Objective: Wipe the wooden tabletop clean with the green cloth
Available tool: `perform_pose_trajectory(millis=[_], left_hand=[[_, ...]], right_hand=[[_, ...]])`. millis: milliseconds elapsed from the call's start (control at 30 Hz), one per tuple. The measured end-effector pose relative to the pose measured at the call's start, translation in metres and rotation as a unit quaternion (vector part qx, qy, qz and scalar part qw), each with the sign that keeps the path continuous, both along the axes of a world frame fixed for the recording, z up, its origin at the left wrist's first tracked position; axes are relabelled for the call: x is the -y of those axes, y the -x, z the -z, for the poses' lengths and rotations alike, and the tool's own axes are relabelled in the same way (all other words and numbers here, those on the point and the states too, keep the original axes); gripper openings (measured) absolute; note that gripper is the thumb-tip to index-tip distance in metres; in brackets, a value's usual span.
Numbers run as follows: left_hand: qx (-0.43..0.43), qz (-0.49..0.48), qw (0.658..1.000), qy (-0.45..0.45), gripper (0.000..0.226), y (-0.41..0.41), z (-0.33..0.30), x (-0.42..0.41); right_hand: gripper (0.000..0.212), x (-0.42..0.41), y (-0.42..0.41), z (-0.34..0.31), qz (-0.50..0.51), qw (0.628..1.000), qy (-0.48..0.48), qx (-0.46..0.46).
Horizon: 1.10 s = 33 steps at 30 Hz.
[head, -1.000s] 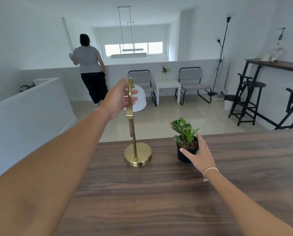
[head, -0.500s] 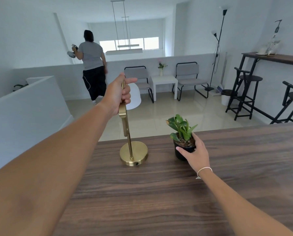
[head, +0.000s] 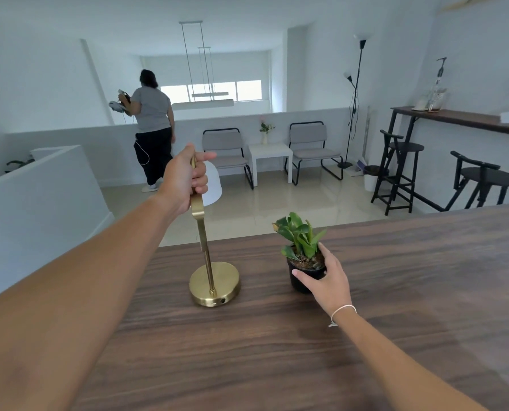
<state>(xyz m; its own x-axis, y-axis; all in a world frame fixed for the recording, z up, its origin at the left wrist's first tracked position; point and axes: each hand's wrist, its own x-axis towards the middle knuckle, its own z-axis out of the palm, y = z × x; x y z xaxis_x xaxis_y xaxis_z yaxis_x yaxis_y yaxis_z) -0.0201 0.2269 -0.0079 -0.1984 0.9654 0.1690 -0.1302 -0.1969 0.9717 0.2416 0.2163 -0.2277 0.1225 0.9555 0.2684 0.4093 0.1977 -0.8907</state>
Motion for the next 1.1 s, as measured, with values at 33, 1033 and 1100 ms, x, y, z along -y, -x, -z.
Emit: perform_pose_trajectory(millis=[33,1033,1100], left_hand=[[0.001,0.000,1.000,-0.001,0.044,-0.004,-0.002,0.010],[-0.020,-0.002,1.000,0.012,0.048,-0.041,0.005,0.198],[-0.023,-0.008,1.000,0.016,0.047,-0.041,0.007,0.200]], right_hand=[[0.089,0.009,-0.003,-0.001,-0.004,1.000,-0.002,-0.001],[0.094,0.182,-0.036,0.005,-0.046,0.998,0.030,-0.011],[0.098,0.185,-0.036,0.002,-0.045,0.998,0.038,-0.008]])
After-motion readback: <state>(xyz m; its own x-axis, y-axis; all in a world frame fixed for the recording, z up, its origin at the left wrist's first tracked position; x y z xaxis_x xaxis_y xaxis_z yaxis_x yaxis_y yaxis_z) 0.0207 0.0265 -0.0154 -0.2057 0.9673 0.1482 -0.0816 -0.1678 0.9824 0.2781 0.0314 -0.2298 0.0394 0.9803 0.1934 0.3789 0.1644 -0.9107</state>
